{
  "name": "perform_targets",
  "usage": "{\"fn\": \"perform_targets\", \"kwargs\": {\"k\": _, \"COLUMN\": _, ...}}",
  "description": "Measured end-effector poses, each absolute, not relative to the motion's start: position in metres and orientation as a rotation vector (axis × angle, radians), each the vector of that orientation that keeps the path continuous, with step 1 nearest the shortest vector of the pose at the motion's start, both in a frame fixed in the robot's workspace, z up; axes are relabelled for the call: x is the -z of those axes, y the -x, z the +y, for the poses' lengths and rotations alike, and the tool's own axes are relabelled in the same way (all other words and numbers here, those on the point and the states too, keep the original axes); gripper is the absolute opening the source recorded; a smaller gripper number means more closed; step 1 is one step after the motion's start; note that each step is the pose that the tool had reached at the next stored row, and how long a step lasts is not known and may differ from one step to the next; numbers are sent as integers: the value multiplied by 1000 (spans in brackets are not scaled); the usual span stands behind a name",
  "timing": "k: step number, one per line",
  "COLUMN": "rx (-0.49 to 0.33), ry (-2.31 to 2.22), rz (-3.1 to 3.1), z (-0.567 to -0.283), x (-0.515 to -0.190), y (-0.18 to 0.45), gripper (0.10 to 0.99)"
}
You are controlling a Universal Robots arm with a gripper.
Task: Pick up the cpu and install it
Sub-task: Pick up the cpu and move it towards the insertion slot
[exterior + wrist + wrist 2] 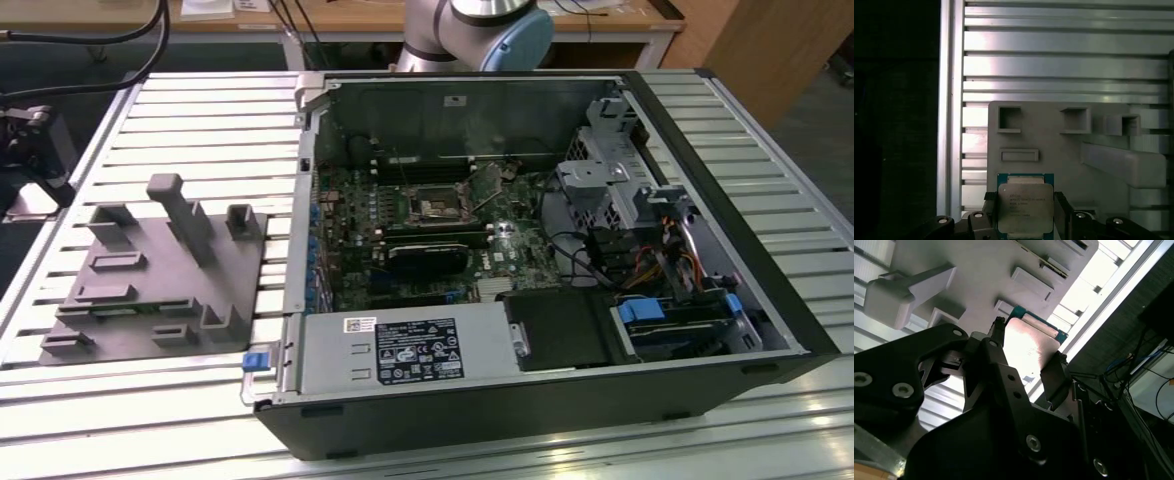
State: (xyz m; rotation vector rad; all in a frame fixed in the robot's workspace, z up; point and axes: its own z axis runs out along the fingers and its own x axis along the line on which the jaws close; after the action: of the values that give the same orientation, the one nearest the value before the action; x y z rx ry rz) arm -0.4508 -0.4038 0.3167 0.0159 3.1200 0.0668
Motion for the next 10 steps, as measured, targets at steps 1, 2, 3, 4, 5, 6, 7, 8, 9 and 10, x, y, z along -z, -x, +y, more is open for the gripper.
{"fn": "perform_targets", "kwargs": {"k": 1, "rx": -67, "ry": -16, "rz": 3120, "z": -404, "x": -317, "y": 451, "gripper": 537}}
{"fn": "perform_targets", "kwargs": {"k": 2, "rx": -67, "ry": -16, "rz": 3120, "z": -404, "x": -318, "y": 451, "gripper": 537}}
{"fn": "perform_targets", "kwargs": {"k": 3, "rx": -67, "ry": -16, "rz": 3120, "z": -404, "x": -319, "y": 451, "gripper": 537}}
{"fn": "perform_targets", "kwargs": {"k": 4, "rx": -67, "ry": -16, "rz": 3120, "z": -404, "x": -320, "y": 451, "gripper": 537}}
{"fn": "perform_targets", "kwargs": {"k": 5, "rx": -67, "ry": -16, "rz": 3120, "z": -404, "x": -320, "y": 451, "gripper": 537}}
{"fn": "perform_targets", "kwargs": {"k": 6, "rx": -67, "ry": -16, "rz": 3120, "z": -404, "x": -321, "y": 451, "gripper": 537}}
{"fn": "perform_targets", "kwargs": {"k": 7, "rx": -67, "ry": -16, "rz": 3120, "z": -404, "x": -322, "y": 451, "gripper": 537}}
{"fn": "perform_targets", "kwargs": {"k": 8, "rx": -67, "ry": -16, "rz": 3120, "z": -404, "x": -323, "y": 451, "gripper": 537}}
{"fn": "perform_targets", "kwargs": {"k": 9, "rx": -67, "ry": -16, "rz": 3120, "z": -404, "x": -323, "y": 451, "gripper": 537}}
{"fn": "perform_targets", "kwargs": {"k": 10, "rx": -67, "ry": -16, "rz": 3120, "z": -404, "x": -324, "y": 451, "gripper": 537}}
